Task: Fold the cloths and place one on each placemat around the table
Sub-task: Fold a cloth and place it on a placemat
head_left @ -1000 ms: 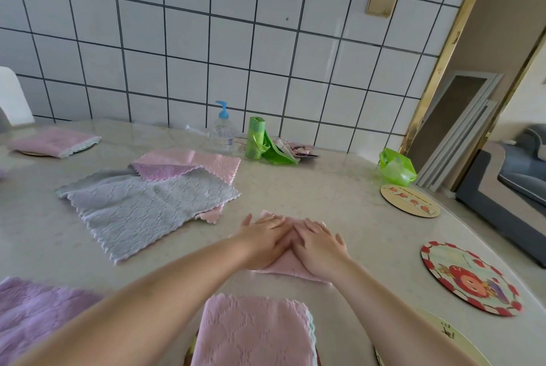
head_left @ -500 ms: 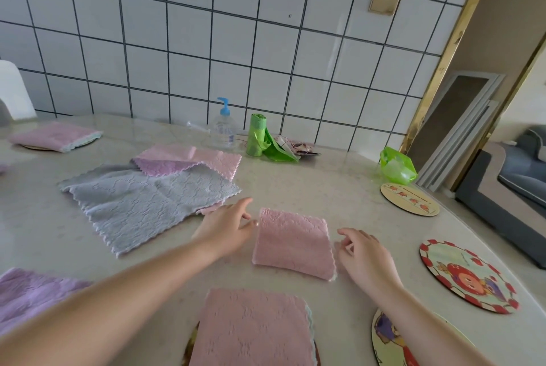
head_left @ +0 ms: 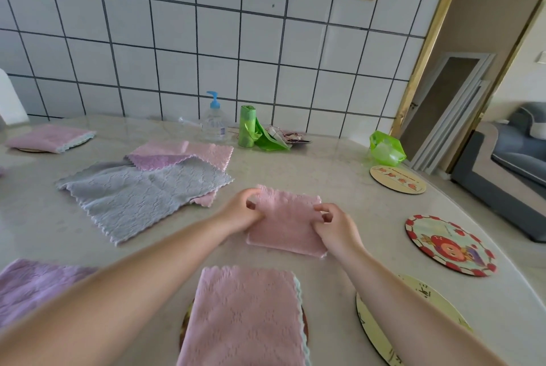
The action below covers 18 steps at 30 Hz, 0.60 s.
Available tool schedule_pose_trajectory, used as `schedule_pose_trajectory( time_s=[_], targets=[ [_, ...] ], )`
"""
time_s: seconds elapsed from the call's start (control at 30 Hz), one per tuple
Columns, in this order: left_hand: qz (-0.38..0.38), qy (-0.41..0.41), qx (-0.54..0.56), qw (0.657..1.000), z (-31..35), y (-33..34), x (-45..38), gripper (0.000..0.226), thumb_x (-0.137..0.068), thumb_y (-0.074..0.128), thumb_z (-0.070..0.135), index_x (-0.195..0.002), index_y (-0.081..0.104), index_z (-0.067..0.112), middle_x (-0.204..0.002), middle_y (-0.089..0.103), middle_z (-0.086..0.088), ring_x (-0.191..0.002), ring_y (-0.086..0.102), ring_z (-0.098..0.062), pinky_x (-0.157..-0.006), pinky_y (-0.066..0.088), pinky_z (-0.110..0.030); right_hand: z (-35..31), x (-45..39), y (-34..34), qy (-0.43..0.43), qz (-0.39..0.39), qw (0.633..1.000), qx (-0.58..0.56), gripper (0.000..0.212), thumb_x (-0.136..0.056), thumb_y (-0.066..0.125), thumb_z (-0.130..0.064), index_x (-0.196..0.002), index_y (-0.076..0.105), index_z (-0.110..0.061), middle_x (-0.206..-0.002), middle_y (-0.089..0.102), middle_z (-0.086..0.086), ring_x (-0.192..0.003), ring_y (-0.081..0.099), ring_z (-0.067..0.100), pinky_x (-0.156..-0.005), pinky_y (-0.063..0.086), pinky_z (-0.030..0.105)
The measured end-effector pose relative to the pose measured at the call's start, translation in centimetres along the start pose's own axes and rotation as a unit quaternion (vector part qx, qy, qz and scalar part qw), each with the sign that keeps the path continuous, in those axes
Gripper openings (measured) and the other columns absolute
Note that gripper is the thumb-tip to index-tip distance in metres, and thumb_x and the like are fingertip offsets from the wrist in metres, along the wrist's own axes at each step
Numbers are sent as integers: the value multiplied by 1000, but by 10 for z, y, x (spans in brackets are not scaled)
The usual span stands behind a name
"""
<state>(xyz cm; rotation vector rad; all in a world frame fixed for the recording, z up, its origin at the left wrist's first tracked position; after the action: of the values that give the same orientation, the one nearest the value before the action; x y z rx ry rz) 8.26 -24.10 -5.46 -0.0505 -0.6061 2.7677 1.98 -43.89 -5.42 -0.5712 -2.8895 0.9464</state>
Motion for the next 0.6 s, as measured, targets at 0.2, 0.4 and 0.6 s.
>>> schedule_pose_trajectory(
  time_s=[0.2, 0.4, 0.6],
  targets=[
    [-110, -60, 235, 964, 19, 42, 27, 57, -85, 56, -8, -133, 45, 21, -109, 54, -7, -85, 58, -15, -81, 48, -31, 23, 19, -47, 61, 21, 984, -169, 31, -85, 47, -10, -101, 61, -33, -106, 60, -2, -80, 57, 17, -62, 42, 30],
    [-233, -33, 162, 958, 56, 100, 67, 40, -88, 57, 2, -123, 52, 21, -97, 57, -1, -85, 56, -12, -80, 47, -25, 62, 58, -106, 101, 51, 978, -177, 31, -84, 50, -11, -98, 65, -34, -99, 63, -2, -98, 60, 22, -89, 52, 45],
    [-276, -6, 59, 959, 66, 151, 95, 36, -89, 59, 9, -121, 55, 24, -94, 58, 4, -89, 62, -7, -84, 50, -25, 108, 103, -144, 127, 51, 976, -170, 29, -86, 52, -8, -96, 65, -31, -100, 64, 1, -98, 61, 24, -93, 50, 46]
  ],
)
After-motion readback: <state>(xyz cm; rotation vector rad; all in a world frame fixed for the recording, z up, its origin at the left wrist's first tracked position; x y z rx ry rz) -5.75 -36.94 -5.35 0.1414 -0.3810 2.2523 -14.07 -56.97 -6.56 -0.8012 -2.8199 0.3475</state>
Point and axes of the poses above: each hand's wrist, its own x-axis away from the middle knuckle, its own y-axis out of the palm, z = x × y, the point moved 9 cm from there along -x, towards the middle knuckle
